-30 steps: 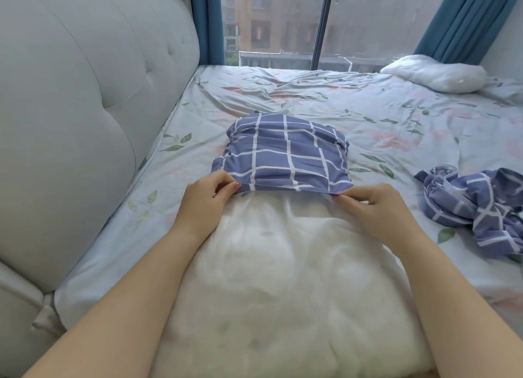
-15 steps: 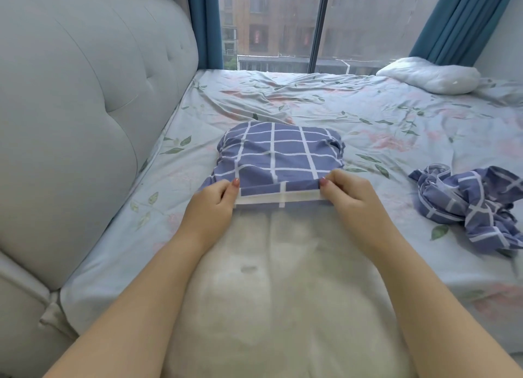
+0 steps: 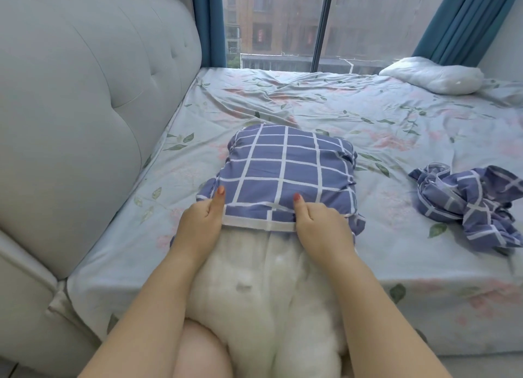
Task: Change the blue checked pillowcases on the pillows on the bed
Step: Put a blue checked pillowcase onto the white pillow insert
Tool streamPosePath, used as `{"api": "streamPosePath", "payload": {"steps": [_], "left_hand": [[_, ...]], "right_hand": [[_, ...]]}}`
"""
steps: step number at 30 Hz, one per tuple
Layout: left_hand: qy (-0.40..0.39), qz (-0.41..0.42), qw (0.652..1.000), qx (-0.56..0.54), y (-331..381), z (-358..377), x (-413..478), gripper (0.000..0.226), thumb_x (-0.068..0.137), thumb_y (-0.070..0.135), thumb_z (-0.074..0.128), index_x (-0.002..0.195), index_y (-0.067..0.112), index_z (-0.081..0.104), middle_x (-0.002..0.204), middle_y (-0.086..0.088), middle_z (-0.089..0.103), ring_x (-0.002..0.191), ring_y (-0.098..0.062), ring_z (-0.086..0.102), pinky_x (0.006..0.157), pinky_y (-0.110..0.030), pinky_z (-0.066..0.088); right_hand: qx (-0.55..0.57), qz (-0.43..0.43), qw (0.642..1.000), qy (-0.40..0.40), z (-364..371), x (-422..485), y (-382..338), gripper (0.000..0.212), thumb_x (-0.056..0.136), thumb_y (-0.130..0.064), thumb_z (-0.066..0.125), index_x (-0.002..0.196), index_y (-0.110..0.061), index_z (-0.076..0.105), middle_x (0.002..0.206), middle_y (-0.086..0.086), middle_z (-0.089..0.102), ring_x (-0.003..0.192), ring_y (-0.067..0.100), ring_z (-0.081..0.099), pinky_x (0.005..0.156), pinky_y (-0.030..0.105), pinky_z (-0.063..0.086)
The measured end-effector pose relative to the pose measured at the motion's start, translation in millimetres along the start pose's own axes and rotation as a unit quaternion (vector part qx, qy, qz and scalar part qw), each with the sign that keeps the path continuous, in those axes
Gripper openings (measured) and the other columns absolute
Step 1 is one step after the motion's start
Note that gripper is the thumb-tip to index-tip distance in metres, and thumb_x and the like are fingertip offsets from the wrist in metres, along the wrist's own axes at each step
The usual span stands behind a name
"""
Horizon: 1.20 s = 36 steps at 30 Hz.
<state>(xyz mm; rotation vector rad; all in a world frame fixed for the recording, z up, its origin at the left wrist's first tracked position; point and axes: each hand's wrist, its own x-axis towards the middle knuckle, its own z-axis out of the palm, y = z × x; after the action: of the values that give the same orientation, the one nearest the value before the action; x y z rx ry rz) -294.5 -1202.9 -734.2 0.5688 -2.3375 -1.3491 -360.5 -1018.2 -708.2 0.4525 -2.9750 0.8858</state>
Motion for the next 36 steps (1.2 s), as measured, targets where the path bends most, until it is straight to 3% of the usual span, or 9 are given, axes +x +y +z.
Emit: {"api": "streamPosePath", "payload": {"steps": [4,8,11,17,21,25,29,32,36], "left_hand": [[0.010,-0.001,1.000,-0.018,-36,-7,-34,0.061,0.095,0.065,0.030,0.057,0.017,0.033,0.048,0.007,0.039,0.050,-0.010,0.036,0.055,-0.032,0.030],[0.024,0.036,0.999,-0.017,-46,-4,-53,0.066,0.087,0.068,0.029,0.056,0.010,0.040,0.051,0.001,0.048,0.053,-0.015,0.046,0.059,-0.039,0.039],[0.025,0.116,0.992,0.038,-41,-3,-61,0.056,0.089,0.063,0.026,0.057,0.019,0.036,0.063,0.007,0.050,0.060,-0.009,0.044,0.058,-0.021,0.032],[0.047,0.141,0.988,0.033,-41,-4,-81,0.046,0.095,0.055,0.028,0.060,0.025,0.037,0.067,0.014,0.051,0.066,-0.006,0.046,0.061,-0.019,0.033],[0.047,0.167,0.984,0.043,-47,-6,-98,0.041,0.099,0.052,0.026,0.065,0.033,0.040,0.069,0.014,0.050,0.071,-0.007,0.048,0.066,-0.021,0.037],[0.042,0.183,0.978,0.090,-54,-7,-109,0.055,0.102,0.056,0.019,0.070,0.025,0.050,0.070,0.011,0.051,0.075,-0.008,0.050,0.073,-0.031,0.040],[0.041,0.165,0.982,0.080,-55,-10,-113,0.042,0.101,0.055,0.020,0.070,0.039,0.044,0.071,0.017,0.052,0.076,-0.003,0.048,0.071,-0.021,0.037],[0.041,0.151,0.986,0.065,-52,-13,-115,0.035,0.098,0.049,0.024,0.070,0.047,0.046,0.072,0.021,0.054,0.077,-0.001,0.049,0.070,-0.016,0.036],[0.029,0.127,0.991,0.035,-49,-17,-114,0.043,0.096,0.053,0.028,0.061,0.034,0.043,0.069,0.018,0.054,0.073,-0.005,0.049,0.067,-0.015,0.036]], "right_hand": [[0.011,-0.052,0.998,-0.032,0,-23,-2,0.055,0.104,-0.046,0.020,0.063,-0.018,0.043,0.071,-0.004,0.051,0.080,0.027,0.046,0.071,0.037,0.029],[0.094,-0.064,0.993,-0.009,7,-47,18,0.055,0.102,-0.045,0.028,0.054,-0.017,0.030,0.051,-0.005,0.041,0.057,0.015,0.041,0.058,0.035,0.027],[0.099,-0.082,0.991,0.028,17,-65,36,0.050,0.094,-0.050,0.025,0.051,-0.022,0.025,0.044,-0.006,0.039,0.048,0.010,0.037,0.052,0.033,0.023],[0.119,-0.111,0.986,0.042,15,-80,38,0.048,0.095,-0.043,0.030,0.051,-0.024,0.025,0.062,-0.023,0.054,0.061,0.003,0.048,0.058,0.018,0.033],[0.133,-0.109,0.985,0.016,17,-90,43,0.045,0.092,-0.047,0.028,0.053,-0.025,0.028,0.067,-0.022,0.055,0.068,0.006,0.049,0.060,0.019,0.031],[0.160,-0.080,0.984,-0.002,21,-100,51,0.046,0.091,-0.047,0.031,0.054,-0.021,0.039,0.067,-0.018,0.058,0.071,0.005,0.052,0.062,0.021,0.032],[0.156,-0.072,0.985,-0.025,21,-103,53,0.049,0.093,-0.046,0.033,0.060,-0.016,0.054,0.076,-0.023,0.062,0.080,0.003,0.054,0.070,0.021,0.037],[0.187,-0.059,0.980,-0.025,20,-108,53,0.044,0.088,-0.048,0.032,0.058,-0.027,0.057,0.077,-0.028,0.063,0.084,-0.001,0.056,0.071,0.015,0.038],[0.209,-0.060,0.976,0.009,18,-115,67,0.041,0.099,-0.048,0.036,0.071,-0.024,0.053,0.063,-0.011,0.056,0.069,0.009,0.051,0.062,0.018,0.036]]}}
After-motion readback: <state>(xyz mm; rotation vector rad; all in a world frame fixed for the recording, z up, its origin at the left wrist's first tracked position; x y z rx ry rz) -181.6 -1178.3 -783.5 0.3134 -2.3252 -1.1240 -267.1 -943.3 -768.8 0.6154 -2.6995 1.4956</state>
